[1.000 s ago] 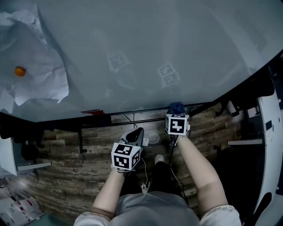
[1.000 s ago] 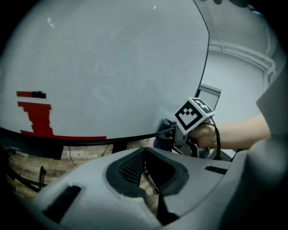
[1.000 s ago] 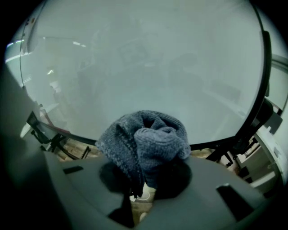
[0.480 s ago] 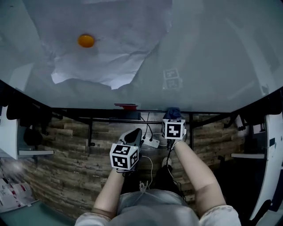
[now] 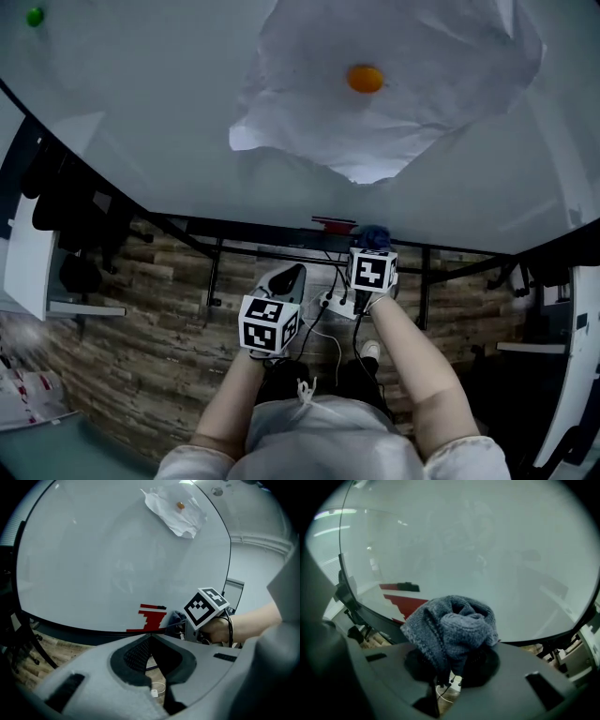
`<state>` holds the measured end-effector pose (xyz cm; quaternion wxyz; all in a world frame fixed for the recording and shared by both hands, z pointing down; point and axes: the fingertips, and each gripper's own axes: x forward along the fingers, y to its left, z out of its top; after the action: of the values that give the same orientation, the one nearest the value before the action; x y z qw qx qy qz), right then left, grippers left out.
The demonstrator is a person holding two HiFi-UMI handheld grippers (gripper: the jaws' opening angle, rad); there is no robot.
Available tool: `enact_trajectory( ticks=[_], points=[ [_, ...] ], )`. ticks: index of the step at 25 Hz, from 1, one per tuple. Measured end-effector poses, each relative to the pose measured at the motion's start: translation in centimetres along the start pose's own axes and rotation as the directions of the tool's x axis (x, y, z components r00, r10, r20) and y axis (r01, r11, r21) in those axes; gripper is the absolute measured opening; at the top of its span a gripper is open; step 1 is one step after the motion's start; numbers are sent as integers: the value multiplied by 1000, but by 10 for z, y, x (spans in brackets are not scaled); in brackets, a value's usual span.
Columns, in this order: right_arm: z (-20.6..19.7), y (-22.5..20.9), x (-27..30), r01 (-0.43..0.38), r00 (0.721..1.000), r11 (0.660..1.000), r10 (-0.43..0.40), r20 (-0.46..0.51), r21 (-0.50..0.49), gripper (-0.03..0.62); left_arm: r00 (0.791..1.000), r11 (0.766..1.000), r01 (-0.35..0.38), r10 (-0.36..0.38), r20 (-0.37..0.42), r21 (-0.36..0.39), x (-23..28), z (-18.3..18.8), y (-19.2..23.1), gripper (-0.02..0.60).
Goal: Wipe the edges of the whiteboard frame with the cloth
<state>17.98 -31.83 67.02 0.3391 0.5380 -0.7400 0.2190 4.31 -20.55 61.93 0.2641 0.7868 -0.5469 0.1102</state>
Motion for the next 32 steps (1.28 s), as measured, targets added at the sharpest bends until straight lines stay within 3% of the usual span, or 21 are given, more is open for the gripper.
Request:
enact_trajectory(
  ticks=[3, 8, 12, 16, 23, 32],
  points=[
    [7, 31, 3, -24, 1000, 999, 23, -12, -42, 77, 1000, 1000, -21, 21, 8, -9, -21, 0, 25, 18],
    [18, 57, 8, 30, 1000, 993, -31, -1, -110, 77, 998, 998, -56, 57, 34, -27, -58, -1, 62, 18],
    [16, 104, 9, -38, 999, 974, 31, -33, -223, 77, 994, 994, -95, 98, 46, -59, -85, -5, 94, 18],
    [27, 139, 17, -29, 999, 975, 24, -26, -220, 77, 992, 991, -114, 117, 51, -70, -106, -10, 117, 18],
    [28, 164, 28, -23, 999, 988, 18, -38, -154, 77, 990, 987, -136, 139, 30, -87, -125, -24, 150, 18],
    [34, 227, 38, -130, 991, 972, 119, -68, -197, 77, 985, 980, -165, 170, 34, -109, -131, -22, 181, 18]
  ],
)
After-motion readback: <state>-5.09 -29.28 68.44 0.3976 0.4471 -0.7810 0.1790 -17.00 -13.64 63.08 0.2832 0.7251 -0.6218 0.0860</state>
